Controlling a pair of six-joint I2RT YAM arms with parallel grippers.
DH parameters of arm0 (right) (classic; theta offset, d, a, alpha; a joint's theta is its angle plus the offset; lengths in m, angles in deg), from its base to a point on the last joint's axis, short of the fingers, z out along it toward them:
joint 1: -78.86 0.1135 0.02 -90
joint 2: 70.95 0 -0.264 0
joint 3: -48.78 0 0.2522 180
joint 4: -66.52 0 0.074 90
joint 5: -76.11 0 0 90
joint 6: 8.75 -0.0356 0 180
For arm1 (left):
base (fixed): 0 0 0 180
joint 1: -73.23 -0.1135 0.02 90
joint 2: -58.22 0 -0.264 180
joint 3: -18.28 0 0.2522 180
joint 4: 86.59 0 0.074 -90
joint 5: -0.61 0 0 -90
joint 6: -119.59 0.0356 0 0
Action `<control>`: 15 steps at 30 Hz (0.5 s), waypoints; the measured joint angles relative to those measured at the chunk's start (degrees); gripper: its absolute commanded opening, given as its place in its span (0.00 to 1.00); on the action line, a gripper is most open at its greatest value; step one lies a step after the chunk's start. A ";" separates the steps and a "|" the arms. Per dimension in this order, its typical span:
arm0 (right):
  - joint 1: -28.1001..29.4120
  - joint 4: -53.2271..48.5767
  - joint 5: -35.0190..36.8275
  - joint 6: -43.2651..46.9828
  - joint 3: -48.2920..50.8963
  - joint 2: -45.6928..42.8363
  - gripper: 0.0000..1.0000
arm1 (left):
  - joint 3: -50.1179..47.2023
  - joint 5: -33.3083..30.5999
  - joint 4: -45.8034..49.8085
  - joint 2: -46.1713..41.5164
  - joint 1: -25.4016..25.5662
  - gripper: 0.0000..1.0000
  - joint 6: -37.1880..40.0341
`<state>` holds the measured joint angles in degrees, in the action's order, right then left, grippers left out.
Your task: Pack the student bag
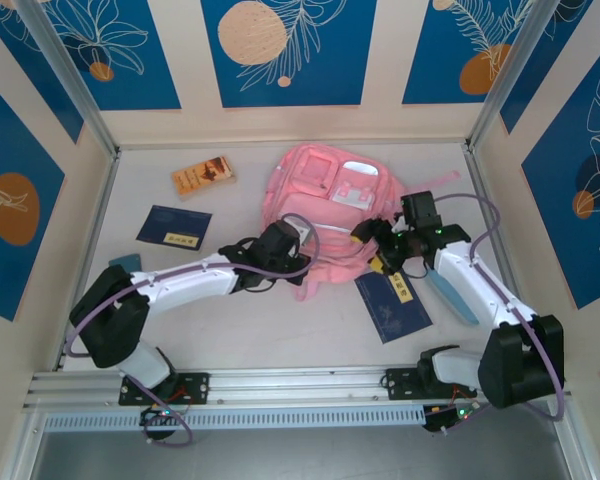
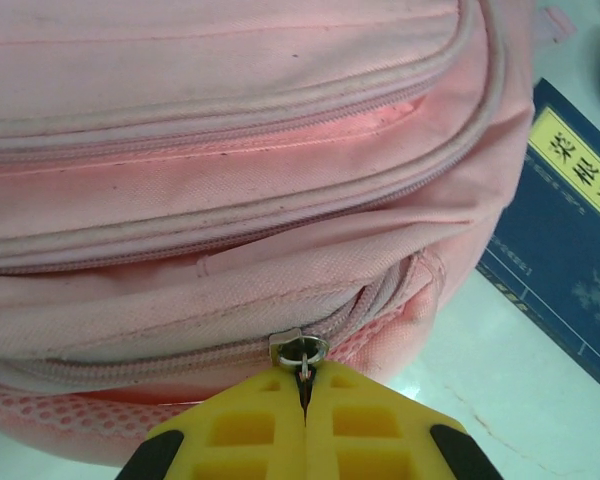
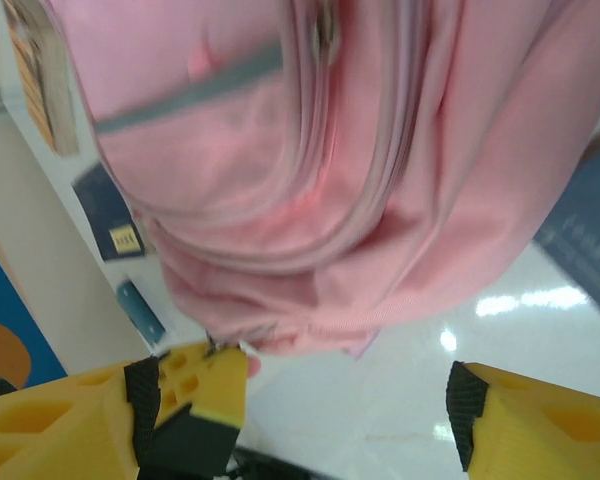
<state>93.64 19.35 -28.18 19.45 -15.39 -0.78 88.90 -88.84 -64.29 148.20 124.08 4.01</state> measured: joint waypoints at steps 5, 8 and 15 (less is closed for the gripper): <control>7.76 1.14 2.38 -8.96 2.58 1.05 0.72 | 2.60 2.78 0.00 2.97 0.96 0.00 0.87; 9.25 2.60 3.78 -12.55 2.58 3.54 0.72 | 3.87 3.78 0.61 3.96 1.20 0.00 1.79; 9.44 7.61 5.09 -15.47 2.34 10.64 0.72 | 5.49 4.81 3.28 4.35 1.18 0.00 3.61</control>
<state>103.09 26.96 -23.08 3.98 -13.06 9.86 94.39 -84.03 -61.02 152.55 125.26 7.61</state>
